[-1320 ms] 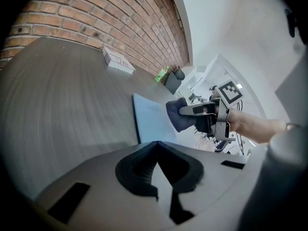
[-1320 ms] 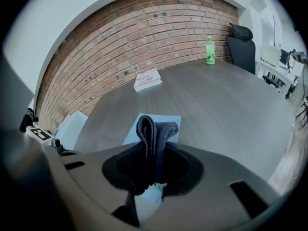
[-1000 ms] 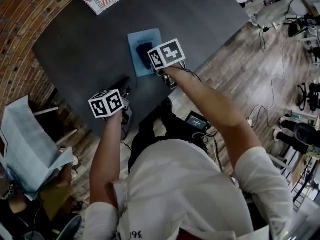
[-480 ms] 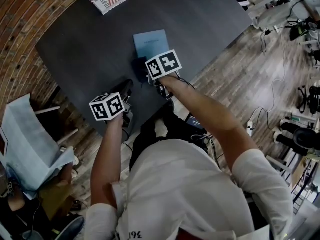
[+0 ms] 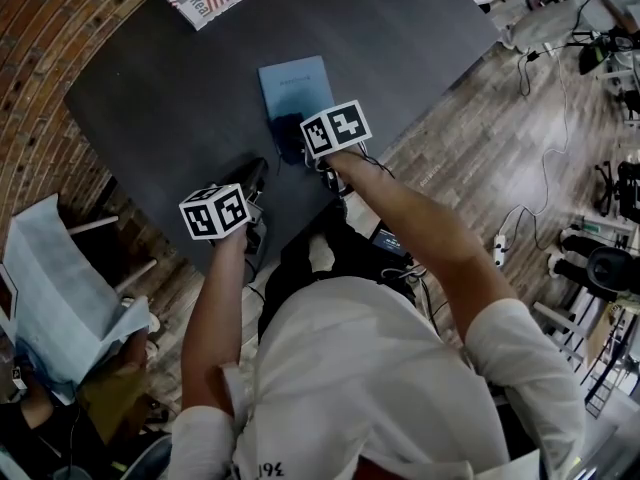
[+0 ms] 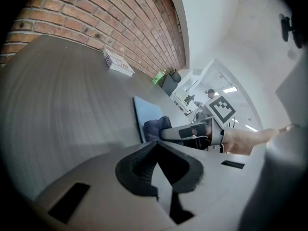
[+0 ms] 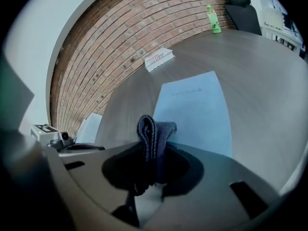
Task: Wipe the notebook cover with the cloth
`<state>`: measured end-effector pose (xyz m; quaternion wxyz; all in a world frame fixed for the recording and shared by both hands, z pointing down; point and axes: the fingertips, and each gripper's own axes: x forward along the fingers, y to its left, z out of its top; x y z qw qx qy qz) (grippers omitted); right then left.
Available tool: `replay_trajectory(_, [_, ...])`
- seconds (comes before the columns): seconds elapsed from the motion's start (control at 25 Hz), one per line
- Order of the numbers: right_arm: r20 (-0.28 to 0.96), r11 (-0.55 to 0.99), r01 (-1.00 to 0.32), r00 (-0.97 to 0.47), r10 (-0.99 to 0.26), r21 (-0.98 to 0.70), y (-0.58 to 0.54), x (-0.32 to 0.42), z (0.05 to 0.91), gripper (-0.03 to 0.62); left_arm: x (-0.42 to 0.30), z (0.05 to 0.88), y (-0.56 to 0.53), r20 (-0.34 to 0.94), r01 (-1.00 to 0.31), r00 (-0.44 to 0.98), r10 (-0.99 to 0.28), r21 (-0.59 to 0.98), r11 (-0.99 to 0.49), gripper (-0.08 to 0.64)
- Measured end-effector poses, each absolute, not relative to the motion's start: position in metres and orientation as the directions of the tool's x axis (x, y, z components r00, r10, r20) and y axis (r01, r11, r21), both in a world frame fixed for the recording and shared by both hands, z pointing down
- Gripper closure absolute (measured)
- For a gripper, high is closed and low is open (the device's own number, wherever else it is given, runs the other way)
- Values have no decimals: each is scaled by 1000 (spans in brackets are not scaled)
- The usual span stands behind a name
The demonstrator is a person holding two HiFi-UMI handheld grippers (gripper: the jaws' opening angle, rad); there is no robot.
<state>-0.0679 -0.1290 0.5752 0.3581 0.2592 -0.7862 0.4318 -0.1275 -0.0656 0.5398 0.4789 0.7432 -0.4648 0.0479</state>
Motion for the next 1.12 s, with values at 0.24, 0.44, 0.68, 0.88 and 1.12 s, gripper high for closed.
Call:
replay_trajectory(0.24, [793, 477, -732, -599, -112, -486, -133, -50, 576, 485, -117, 542, -68, 518, -731, 576, -632, 672, -115, 552])
replay_trajectory(0.44, [799, 475, -742, -589, -123, -473, -138, -35, 575, 485, -106, 539, -74, 513, -728, 586, -627, 674, -129, 552])
replay_trajectory(0.68, [809, 478, -753, -571, -135, -452, -142, -16, 573, 485, -90, 536, -79, 506, -719, 601, -619, 679, -144, 552])
replay_trajectory(0.88, [816, 478, -763, -558, -149, -435, -148, 3, 573, 485, -81, 533, -81, 491, -707, 606, -626, 692, -142, 552])
replay_trajectory(1.12, [822, 472, -775, -545, -162, -421, -156, 24, 572, 485, -71, 529, -86, 478, -698, 609, -632, 702, -142, 552])
